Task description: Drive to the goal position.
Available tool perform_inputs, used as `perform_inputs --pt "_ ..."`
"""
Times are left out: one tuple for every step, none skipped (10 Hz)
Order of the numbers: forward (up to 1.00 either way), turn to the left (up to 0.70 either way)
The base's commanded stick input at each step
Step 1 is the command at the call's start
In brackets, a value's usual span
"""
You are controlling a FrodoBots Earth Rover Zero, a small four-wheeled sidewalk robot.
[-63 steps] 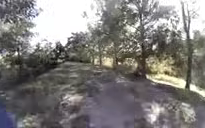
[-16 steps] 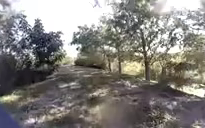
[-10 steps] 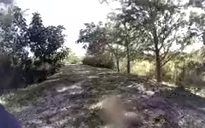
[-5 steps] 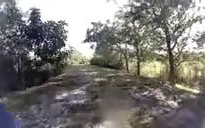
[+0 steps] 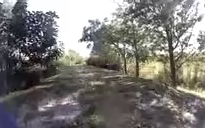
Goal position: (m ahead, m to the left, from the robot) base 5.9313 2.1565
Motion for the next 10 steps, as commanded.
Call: perform_inputs --pt "0.7 0.32" --pt "0.7 0.35" --pt "0.7 0.35" --pt "0.7 0.35" --pt "0.7 0.35" --pt "0.7 0.25" --pt "0.7 0.0" --pt "0.7 0.0" --pt "0.7 0.0" --pt "0.7 0.0"
